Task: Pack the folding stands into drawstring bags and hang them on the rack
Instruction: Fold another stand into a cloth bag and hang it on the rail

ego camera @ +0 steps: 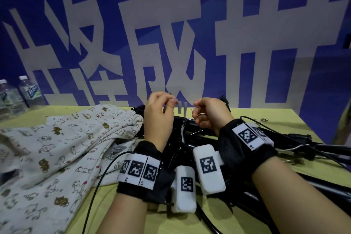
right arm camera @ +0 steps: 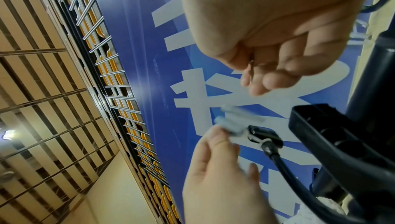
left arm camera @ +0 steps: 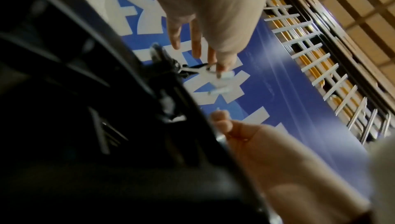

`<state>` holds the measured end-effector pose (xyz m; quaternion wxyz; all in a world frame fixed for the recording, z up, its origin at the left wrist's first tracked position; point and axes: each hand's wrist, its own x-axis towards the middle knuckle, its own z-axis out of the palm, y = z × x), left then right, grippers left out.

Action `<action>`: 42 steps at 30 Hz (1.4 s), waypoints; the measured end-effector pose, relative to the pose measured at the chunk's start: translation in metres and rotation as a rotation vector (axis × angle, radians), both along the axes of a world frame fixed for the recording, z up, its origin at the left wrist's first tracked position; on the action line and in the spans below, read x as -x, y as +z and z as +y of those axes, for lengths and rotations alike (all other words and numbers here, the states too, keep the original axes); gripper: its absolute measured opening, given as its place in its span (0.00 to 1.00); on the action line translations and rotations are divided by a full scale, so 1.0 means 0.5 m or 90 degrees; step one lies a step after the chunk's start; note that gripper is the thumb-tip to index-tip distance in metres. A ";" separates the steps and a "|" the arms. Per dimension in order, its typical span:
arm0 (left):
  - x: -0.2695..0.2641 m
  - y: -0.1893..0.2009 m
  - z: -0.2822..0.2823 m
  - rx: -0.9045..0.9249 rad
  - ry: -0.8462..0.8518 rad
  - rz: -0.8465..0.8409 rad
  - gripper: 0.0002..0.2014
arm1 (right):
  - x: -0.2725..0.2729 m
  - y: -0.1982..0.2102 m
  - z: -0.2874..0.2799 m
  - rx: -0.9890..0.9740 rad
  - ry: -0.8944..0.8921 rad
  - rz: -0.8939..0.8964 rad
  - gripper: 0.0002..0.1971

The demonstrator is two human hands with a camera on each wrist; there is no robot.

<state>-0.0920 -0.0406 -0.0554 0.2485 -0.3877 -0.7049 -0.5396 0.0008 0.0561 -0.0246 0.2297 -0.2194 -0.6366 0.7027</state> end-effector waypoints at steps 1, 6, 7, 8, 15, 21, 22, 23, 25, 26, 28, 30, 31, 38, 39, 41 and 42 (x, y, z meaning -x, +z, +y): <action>0.003 -0.004 0.000 0.043 0.010 0.055 0.06 | -0.001 0.003 -0.002 0.000 -0.001 0.013 0.12; 0.006 -0.007 -0.002 0.139 0.035 0.156 0.02 | -0.003 0.003 -0.005 -0.075 -0.020 0.080 0.07; 0.007 -0.006 -0.005 0.145 0.039 0.164 0.02 | -0.002 -0.001 -0.005 -0.101 -0.021 0.085 0.06; 0.007 -0.005 -0.007 0.152 0.035 0.167 0.03 | -0.001 -0.005 -0.006 -0.126 -0.020 0.087 0.05; -0.001 0.002 -0.015 0.193 0.018 0.116 0.07 | 0.005 -0.014 -0.005 -0.279 -0.025 0.083 0.12; 0.004 -0.002 -0.020 0.198 0.012 0.139 0.06 | 0.017 -0.012 -0.029 -0.424 -0.072 0.107 0.16; 0.005 -0.003 -0.021 0.194 0.010 0.157 0.05 | 0.018 -0.013 -0.029 -0.421 -0.081 0.112 0.16; 0.005 -0.003 -0.021 0.188 0.007 0.174 0.05 | 0.020 -0.015 -0.026 -0.412 -0.094 0.115 0.16; 0.004 -0.003 -0.023 0.175 0.000 0.196 0.08 | 0.022 -0.017 -0.021 -0.390 -0.117 0.121 0.17; 0.005 -0.004 -0.023 0.173 -0.001 0.203 0.09 | 0.022 -0.017 -0.019 -0.387 -0.123 0.126 0.17; 0.007 -0.003 -0.023 0.178 0.007 0.221 0.07 | 0.020 -0.016 -0.021 -0.397 -0.119 0.132 0.17; 0.009 -0.002 -0.023 0.184 0.019 0.245 0.04 | 0.018 -0.016 -0.024 -0.416 -0.111 0.131 0.18; 0.009 -0.002 -0.023 0.185 0.025 0.256 0.03 | 0.017 -0.016 -0.025 -0.421 -0.106 0.128 0.18; 0.009 -0.001 -0.025 0.192 0.059 0.278 0.03 | 0.018 -0.019 -0.025 -0.414 -0.121 0.143 0.18; 0.008 -0.001 -0.025 0.195 0.060 0.274 0.03 | 0.018 -0.019 -0.025 -0.412 -0.129 0.151 0.18; 0.007 0.000 -0.025 0.196 0.055 0.271 0.04 | 0.018 -0.019 -0.024 -0.416 -0.136 0.152 0.18; 0.006 0.001 -0.025 0.196 0.053 0.272 0.04 | 0.018 -0.019 -0.024 -0.422 -0.130 0.145 0.18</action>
